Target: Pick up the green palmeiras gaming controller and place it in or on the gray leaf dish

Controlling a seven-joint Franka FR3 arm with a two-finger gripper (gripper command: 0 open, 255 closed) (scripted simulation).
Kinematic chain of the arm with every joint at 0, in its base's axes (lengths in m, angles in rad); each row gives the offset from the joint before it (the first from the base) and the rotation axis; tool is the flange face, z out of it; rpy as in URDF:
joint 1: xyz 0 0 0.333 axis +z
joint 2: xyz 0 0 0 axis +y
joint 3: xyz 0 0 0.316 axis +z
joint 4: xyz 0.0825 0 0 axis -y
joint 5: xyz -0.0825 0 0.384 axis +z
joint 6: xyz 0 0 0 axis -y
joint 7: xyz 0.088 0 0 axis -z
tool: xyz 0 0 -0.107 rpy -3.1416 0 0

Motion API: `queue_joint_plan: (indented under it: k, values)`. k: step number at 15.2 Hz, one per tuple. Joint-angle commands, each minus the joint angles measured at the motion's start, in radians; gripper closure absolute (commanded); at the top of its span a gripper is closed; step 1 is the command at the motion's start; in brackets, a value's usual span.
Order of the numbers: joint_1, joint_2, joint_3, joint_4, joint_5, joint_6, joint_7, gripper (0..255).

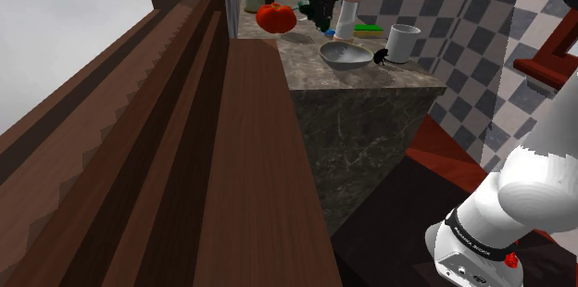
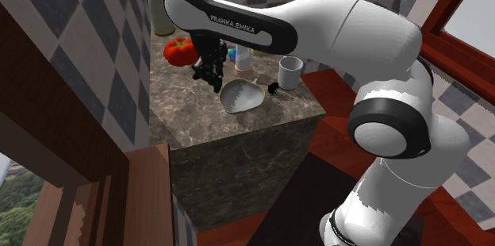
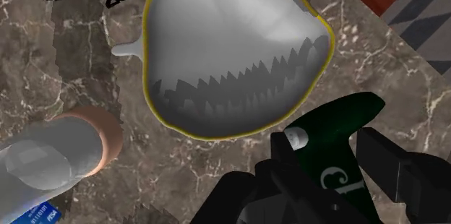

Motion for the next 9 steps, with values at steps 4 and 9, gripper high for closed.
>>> queue_joint_plan:
  k: [4,9]
  values:
    - [-0.054,-0.138,-0.049,-0.171,0.001,0.038,-0.102,255]
    - [-0.082,-0.213,-0.083,-0.286,-0.006,0.082,-0.163,255]
